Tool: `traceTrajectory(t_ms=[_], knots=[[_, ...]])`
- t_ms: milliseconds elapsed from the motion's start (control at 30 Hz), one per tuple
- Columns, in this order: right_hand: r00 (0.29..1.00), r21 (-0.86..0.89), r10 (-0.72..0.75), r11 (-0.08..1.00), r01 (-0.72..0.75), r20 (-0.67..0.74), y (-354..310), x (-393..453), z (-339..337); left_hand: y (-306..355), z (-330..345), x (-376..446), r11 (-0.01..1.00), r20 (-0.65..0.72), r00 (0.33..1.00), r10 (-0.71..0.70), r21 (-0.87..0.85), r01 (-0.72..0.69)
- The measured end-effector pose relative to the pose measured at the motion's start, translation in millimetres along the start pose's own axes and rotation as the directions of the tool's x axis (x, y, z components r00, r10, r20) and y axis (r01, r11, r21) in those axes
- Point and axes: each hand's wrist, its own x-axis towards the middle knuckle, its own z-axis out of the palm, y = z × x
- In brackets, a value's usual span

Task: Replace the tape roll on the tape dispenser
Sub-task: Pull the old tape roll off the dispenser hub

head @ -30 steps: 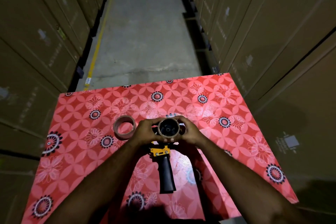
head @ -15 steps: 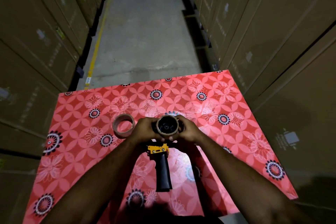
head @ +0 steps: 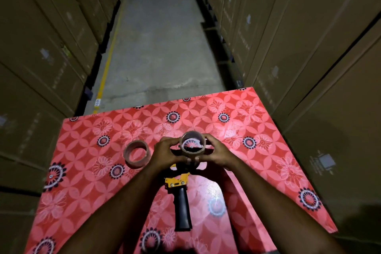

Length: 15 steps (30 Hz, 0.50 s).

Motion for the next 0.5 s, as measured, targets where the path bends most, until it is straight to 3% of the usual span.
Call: traceTrajectory(t_ms=[67, 267, 433, 500], knots=[[0.997, -0.043, -0.027, 0.999, 0.024, -0.069, 2, -4, -15, 6, 14, 13, 0.991, -0.012, 0.999, 0.036, 0.131, -0.035], [0.957, -0.239, -0.034, 0.97, -0.037, -0.289, 22, -21, -69, 50, 76, 50, 0.99, 0.085, 0.992, 0.093, 0.096, -0.101], [0.903, -0.278, 0.037, 0.945, -0.17, -0.429, 37, -35, -102, 60, 131, 73, 0.993, 0.125, 0.99, -0.063, -0.093, 0.074], [0.884, -0.229, 0.081, 0.951, -0.207, -0.461, 41, -36, -108, 64, 146, 70, 0.93, 0.155, 0.964, -0.216, -0.267, 0.251]])
